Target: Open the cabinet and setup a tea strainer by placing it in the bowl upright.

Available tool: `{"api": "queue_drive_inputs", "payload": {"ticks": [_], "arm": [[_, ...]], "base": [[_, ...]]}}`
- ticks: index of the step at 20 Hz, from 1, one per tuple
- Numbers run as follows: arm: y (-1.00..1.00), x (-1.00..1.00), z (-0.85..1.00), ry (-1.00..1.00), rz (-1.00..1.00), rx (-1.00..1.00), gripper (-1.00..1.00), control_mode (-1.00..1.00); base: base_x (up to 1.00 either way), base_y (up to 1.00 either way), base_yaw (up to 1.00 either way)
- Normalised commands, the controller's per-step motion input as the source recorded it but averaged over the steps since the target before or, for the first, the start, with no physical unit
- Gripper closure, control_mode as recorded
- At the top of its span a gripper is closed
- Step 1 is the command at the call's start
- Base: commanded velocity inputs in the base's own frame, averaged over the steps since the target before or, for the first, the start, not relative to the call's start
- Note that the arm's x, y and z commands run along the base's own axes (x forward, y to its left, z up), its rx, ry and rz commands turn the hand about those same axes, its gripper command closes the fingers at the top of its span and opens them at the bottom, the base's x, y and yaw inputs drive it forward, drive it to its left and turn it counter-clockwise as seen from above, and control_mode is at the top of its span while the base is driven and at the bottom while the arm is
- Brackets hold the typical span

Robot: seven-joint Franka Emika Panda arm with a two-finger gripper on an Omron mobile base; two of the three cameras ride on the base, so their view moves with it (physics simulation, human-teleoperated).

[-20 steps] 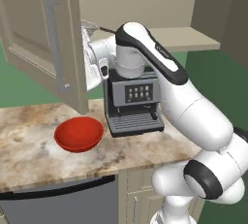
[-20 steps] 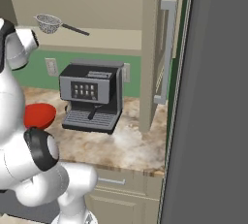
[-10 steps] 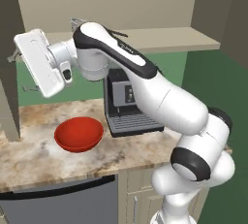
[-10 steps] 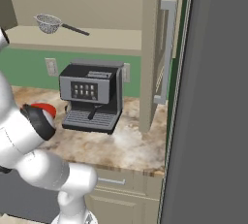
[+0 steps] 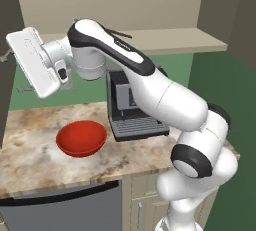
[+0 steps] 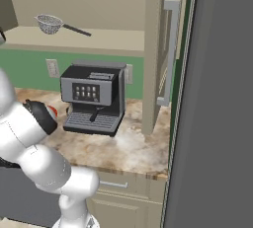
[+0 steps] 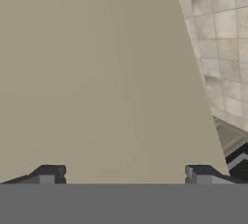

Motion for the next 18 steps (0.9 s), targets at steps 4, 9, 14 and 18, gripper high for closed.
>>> {"api": "queue_drive_inputs", "payload": {"ticks": [4, 9, 14, 18], "arm": [[-0.51, 0.0, -0.26, -0.02, -0.02, -0.03, -1.0, -1.0], [-0.94, -0.01, -0.73, -0.17, -0.02, -0.1, -1.0, -1.0], [-0.87, -0.05, -0.61, -0.38, 0.0, -0.39, -1.0, -1.0], [-0.55, 0.0, -0.62, -0.35, 0.03, -0.56, -1.0, -1.0]], "base": [[0.0, 0.0, 0.0], [0.0, 0.0, 0.0], [0.0, 0.0, 0.0], [0.0, 0.0, 0.0]]}}
